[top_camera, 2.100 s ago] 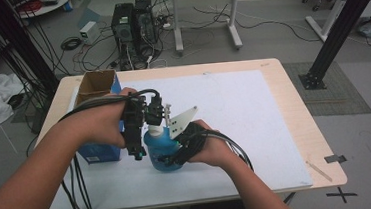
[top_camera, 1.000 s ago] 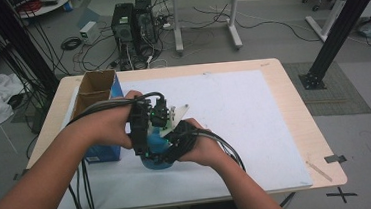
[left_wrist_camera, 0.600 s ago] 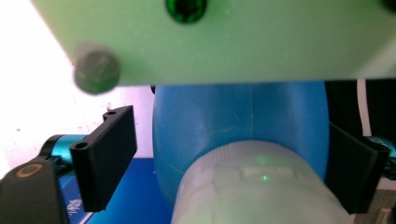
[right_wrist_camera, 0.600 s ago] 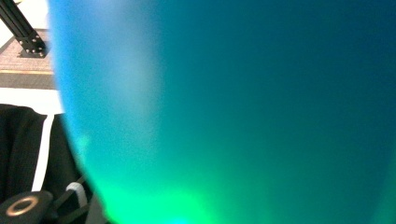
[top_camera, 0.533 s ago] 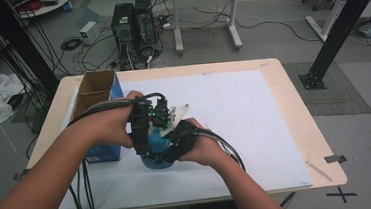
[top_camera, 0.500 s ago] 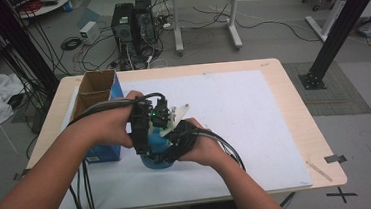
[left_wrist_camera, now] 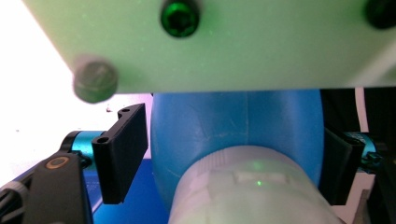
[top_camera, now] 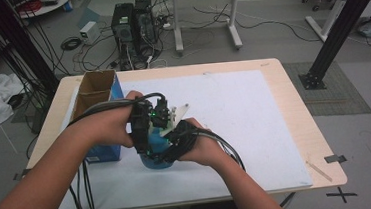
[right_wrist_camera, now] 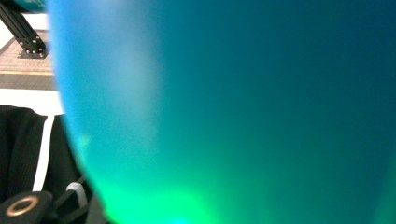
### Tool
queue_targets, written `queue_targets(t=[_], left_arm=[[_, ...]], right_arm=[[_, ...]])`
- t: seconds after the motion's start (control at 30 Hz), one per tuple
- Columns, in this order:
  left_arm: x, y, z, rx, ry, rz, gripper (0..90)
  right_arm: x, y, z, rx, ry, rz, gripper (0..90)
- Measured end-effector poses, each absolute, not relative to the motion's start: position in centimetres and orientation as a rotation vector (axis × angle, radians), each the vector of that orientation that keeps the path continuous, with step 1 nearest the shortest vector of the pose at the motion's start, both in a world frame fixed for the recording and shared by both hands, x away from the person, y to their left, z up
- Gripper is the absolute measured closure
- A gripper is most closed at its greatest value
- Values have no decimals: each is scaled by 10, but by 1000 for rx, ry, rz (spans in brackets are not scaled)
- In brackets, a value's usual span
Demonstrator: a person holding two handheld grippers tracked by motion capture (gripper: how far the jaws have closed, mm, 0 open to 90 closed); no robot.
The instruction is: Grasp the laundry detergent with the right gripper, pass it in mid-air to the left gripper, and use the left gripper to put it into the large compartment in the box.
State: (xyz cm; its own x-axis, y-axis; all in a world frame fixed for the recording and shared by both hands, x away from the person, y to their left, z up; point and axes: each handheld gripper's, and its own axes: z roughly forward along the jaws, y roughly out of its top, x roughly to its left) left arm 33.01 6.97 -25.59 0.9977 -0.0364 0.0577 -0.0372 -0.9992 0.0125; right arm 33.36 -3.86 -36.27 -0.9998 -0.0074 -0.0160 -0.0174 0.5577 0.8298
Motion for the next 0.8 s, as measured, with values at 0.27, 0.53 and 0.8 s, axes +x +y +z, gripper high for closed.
queue_targets(t=[0.27,0.53,0.8], left_arm=[[330,71,-256,3123,-47,74,266],[327,71,-255,3113,-62,65,293],[326,71,-254,3116,-65,65,331]], right_arm=[[333,-38,-363,-21,2765,1472,462],[333,-37,-362,-16,2765,1483,463],[333,-37,-361,-38,2757,1479,462]])
